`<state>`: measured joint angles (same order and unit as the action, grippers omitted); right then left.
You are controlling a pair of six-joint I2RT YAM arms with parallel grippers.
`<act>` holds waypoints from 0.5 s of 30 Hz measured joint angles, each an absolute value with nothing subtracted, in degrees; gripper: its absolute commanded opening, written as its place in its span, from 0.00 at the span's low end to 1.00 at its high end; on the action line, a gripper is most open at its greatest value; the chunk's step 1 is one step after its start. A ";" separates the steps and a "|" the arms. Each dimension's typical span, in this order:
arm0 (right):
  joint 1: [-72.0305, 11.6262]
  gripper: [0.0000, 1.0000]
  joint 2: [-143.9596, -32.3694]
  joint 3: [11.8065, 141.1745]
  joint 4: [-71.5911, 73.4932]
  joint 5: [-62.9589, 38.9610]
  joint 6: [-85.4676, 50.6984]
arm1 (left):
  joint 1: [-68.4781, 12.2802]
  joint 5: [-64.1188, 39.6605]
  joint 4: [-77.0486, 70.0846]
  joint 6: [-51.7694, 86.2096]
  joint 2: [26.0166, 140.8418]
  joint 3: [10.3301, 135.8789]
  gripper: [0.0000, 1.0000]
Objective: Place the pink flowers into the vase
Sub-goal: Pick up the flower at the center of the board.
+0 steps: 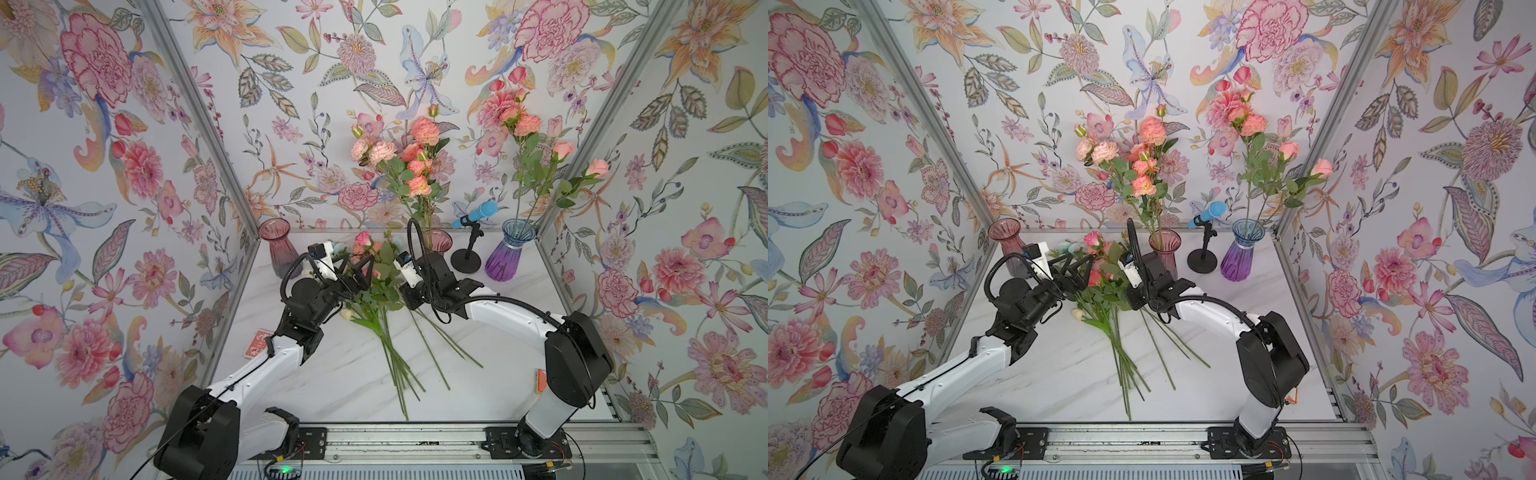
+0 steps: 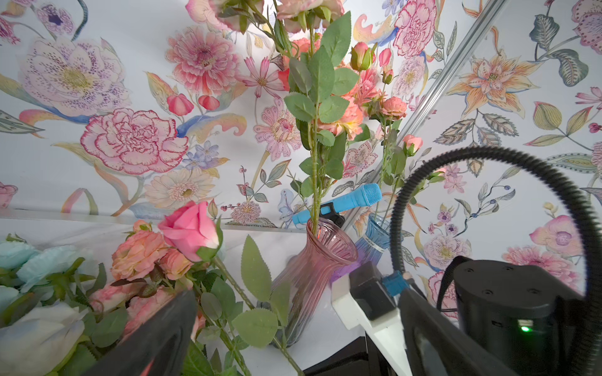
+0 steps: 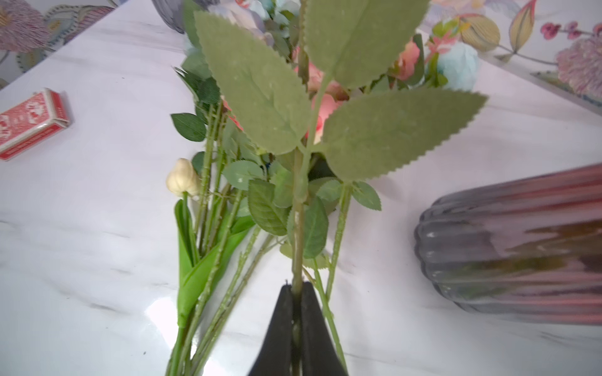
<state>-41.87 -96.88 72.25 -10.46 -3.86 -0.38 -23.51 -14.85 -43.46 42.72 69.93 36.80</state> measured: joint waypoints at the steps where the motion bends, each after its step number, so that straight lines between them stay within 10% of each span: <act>1: -42.54 0.08 -96.33 72.75 -10.50 -3.86 -0.21 | -23.51 -15.22 -44.21 43.55 70.67 36.80 0.98; 15: -46.72 0.08 -90.89 76.55 -10.48 -3.38 1.37 | -21.85 -22.85 -61.87 62.48 84.49 39.31 0.72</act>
<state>-46.72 -90.89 76.55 -10.48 -3.38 1.37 -21.85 -22.85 -61.87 62.48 84.49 39.31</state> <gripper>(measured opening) 0.078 0.755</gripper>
